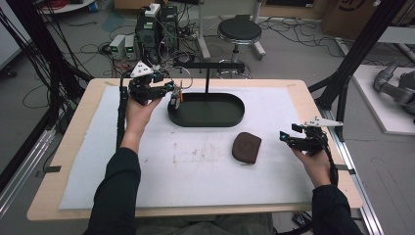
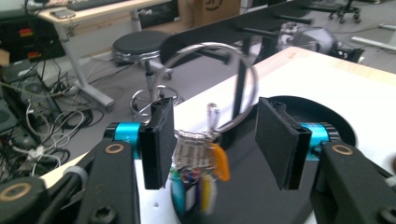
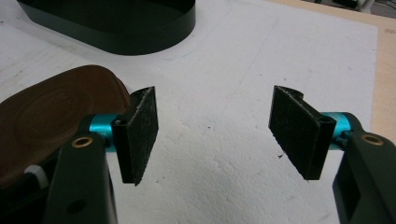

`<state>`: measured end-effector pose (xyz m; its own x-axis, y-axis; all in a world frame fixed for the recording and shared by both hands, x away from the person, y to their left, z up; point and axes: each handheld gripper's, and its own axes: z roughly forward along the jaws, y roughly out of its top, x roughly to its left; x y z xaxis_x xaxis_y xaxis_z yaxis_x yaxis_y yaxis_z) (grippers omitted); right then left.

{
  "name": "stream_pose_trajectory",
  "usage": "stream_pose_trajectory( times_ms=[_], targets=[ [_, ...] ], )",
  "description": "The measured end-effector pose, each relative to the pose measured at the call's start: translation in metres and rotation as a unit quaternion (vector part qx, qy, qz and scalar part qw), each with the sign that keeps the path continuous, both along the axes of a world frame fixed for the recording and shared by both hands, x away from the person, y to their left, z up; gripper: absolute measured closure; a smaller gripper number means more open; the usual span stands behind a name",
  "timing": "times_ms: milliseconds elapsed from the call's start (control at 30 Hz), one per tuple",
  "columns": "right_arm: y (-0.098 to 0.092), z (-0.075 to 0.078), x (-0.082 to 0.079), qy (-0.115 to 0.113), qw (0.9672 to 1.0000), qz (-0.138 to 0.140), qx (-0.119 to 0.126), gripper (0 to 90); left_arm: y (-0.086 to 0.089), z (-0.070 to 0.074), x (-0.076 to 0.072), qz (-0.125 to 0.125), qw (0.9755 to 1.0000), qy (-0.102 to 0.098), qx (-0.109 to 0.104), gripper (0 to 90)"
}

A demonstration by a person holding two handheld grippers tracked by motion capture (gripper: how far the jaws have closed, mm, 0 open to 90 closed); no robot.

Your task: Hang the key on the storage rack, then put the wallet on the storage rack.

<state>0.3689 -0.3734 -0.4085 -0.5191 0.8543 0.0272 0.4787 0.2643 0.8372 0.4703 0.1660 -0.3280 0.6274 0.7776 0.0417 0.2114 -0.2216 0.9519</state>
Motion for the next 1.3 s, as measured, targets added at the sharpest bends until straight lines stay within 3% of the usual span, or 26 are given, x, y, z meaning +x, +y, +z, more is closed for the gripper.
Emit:
stream_pose_trajectory(
  times_ms=[100,133,167,233,300,333,467,600,800,900,1000,1200,1300],
  targets=[
    [0.0,0.0,0.0,0.0,1.0,0.0,0.0,33.5,0.002,-0.002,-0.013,-0.007,1.0,-0.007,-0.001,43.5],
    [0.001,0.0,0.001,-0.002,1.0,0.001,-0.001,33.5,0.006,-0.004,-0.024,-0.012,0.9999,-0.011,-0.003,42.8],
    [0.001,0.0,0.001,-0.002,1.0,0.001,-0.001,33.5,0.006,-0.004,-0.024,-0.012,0.9999,-0.011,-0.003,42.5],
    [0.002,-0.001,0.002,-0.003,1.0,0.002,-0.001,33.5,0.012,-0.007,-0.042,-0.014,0.9998,-0.013,-0.007,36.1],
    [0.002,-0.001,0.002,-0.003,1.0,0.001,-0.003,33.5,0.014,-0.008,-0.048,-0.017,0.9997,-0.015,-0.008,35.8],
    [0.004,-0.001,0.002,-0.003,1.0,0.001,-0.005,33.5,0.018,-0.012,-0.06,-0.022,0.9995,-0.02,-0.01,35.3],
    [0.004,0.0,0.003,-0.003,1.0,-0.003,-0.003,33.5,0.026,-0.022,-0.08,-0.029,0.9993,-0.019,-0.014,34.8],
    [0.004,0.0,0.004,-0.007,0.9999,-0.01,-0.004,33.5,0.035,-0.036,-0.099,-0.02,0.9994,-0.019,-0.022,31.4],
    [0.005,0.001,0.001,-0.007,0.9999,-0.01,-0.01,33.1,0.041,-0.051,-0.122,-0.013,0.9998,-0.015,-0.007,31.3],
    [0.005,0.001,-0.001,-0.01,0.9999,-0.007,-0.009,33.0,0.044,-0.056,-0.131,-0.004,0.9999,-0.015,0.002,31.3],
    [0.007,0.002,-0.004,-0.011,0.9999,-0.004,-0.012,33.0,0.049,-0.062,-0.137,0.004,0.9999,-0.015,-0.003,31.3],
    [0.01,0.002,-0.008,-0.012,0.9999,-0.002,-0.011,33.0,0.057,-0.066,-0.136,0.015,0.9997,-0.014,-0.009,31.3],
    [0.01,0.001,-0.006,-0.009,0.9999,-0.002,-0.013,32.9,0.06,-0.068,-0.135,0.021,0.9997,-0.015,0.001,31.3]
  ],
)
